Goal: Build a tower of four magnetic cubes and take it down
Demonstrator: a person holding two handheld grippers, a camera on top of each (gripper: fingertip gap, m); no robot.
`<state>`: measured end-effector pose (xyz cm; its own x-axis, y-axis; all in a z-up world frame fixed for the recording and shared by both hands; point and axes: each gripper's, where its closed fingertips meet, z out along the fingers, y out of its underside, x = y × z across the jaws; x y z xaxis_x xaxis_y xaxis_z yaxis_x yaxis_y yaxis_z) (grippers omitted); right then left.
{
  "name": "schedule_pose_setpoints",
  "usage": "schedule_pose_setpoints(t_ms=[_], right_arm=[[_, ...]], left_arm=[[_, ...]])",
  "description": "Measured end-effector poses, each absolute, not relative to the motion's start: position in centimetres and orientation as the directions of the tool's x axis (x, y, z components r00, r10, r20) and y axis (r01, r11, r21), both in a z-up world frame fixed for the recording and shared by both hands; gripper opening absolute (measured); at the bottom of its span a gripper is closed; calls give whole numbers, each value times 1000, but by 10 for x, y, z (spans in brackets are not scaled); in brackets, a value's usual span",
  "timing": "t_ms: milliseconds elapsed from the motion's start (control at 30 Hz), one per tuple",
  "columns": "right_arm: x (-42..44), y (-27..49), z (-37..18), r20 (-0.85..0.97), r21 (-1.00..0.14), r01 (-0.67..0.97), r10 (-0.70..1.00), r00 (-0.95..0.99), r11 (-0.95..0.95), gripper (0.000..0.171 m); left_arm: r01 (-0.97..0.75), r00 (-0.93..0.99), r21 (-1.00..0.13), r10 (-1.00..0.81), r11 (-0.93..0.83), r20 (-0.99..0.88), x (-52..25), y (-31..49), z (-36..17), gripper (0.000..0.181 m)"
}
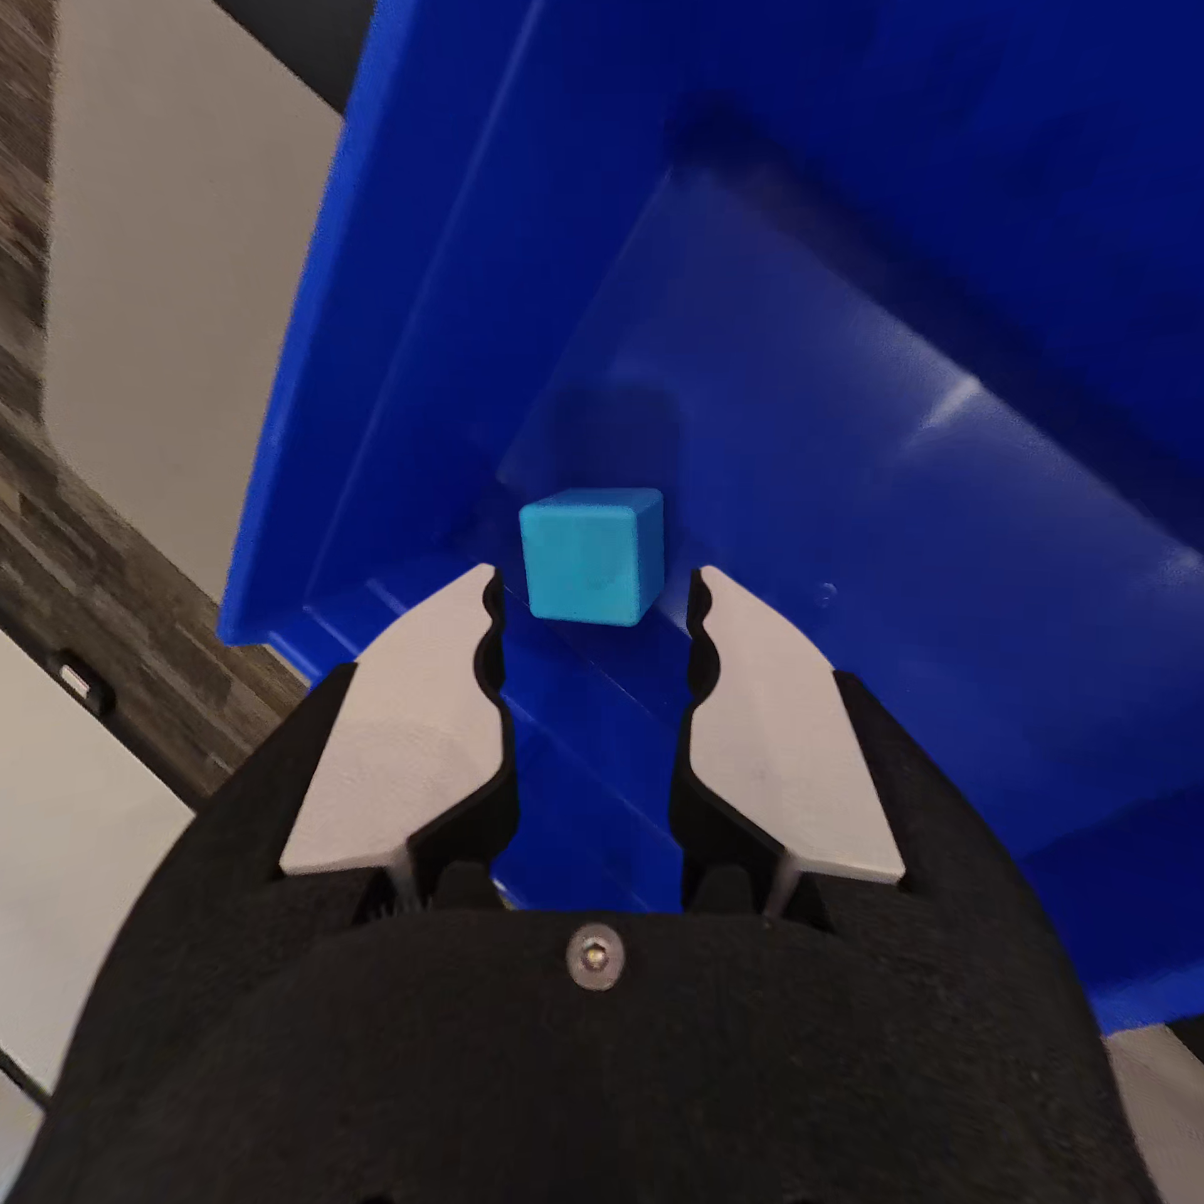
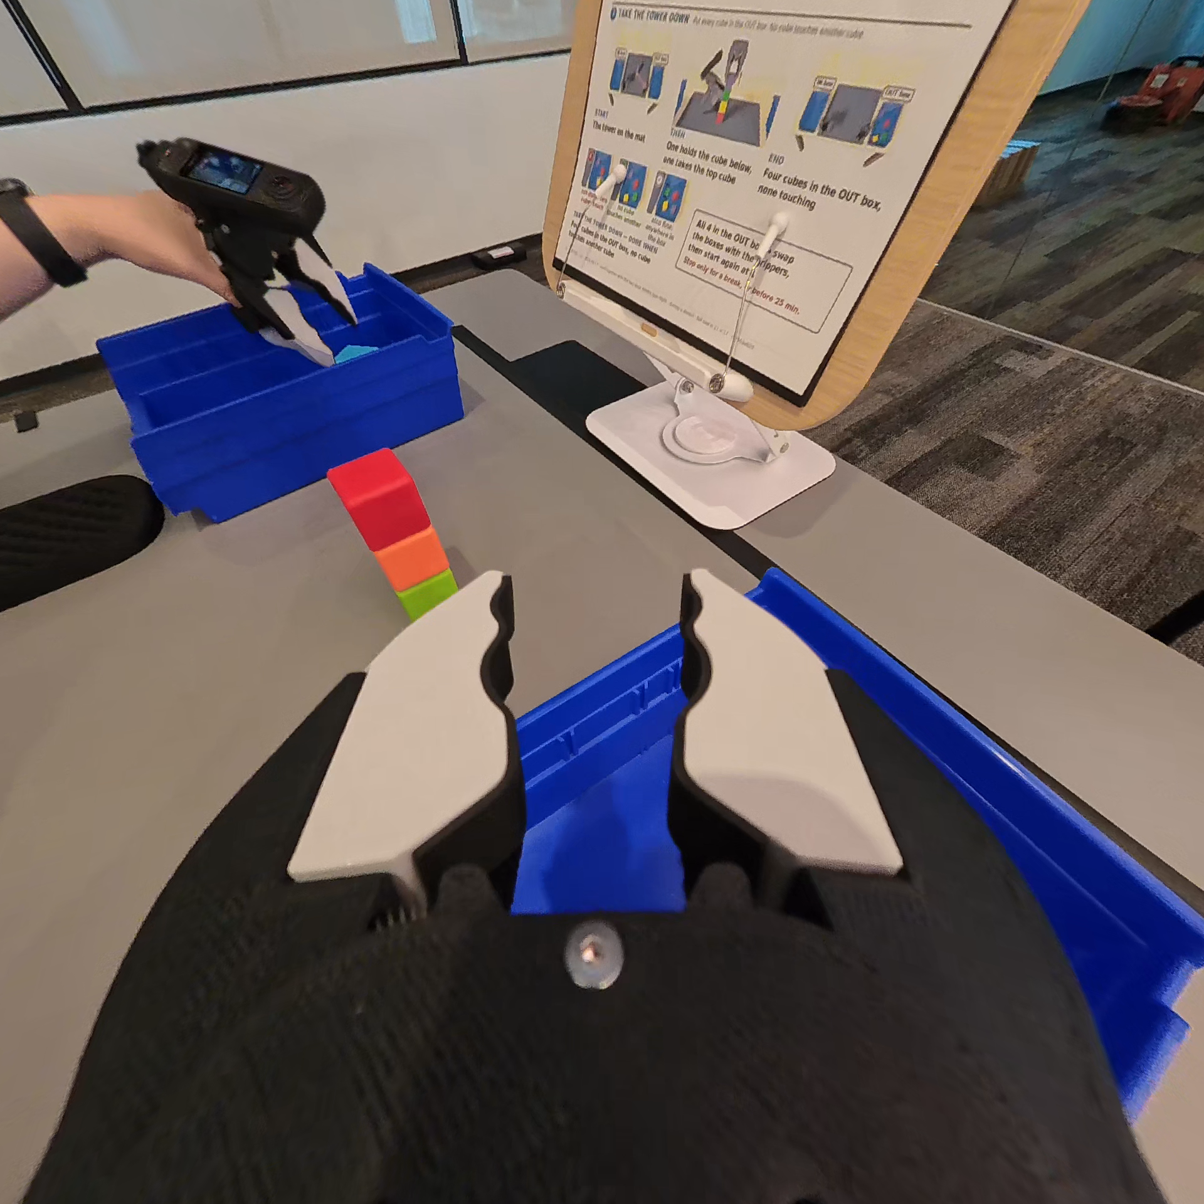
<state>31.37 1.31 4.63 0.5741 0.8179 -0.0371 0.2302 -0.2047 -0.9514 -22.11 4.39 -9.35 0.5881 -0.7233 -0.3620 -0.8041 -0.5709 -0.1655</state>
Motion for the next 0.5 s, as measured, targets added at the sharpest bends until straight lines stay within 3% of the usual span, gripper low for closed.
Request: schedule_pose_setpoints(t_ms=[233, 500], right_arm=[[316, 17, 38, -44, -942, 246, 811, 583, -229, 50], [318, 17, 36, -55, -940, 245, 811, 583, -239, 50]], left_arm=[[-794, 584, -37, -744, -607, -323, -238, 47, -123, 57], [-770, 610, -19, -726, -638, -317, -243, 53, -140, 53]])
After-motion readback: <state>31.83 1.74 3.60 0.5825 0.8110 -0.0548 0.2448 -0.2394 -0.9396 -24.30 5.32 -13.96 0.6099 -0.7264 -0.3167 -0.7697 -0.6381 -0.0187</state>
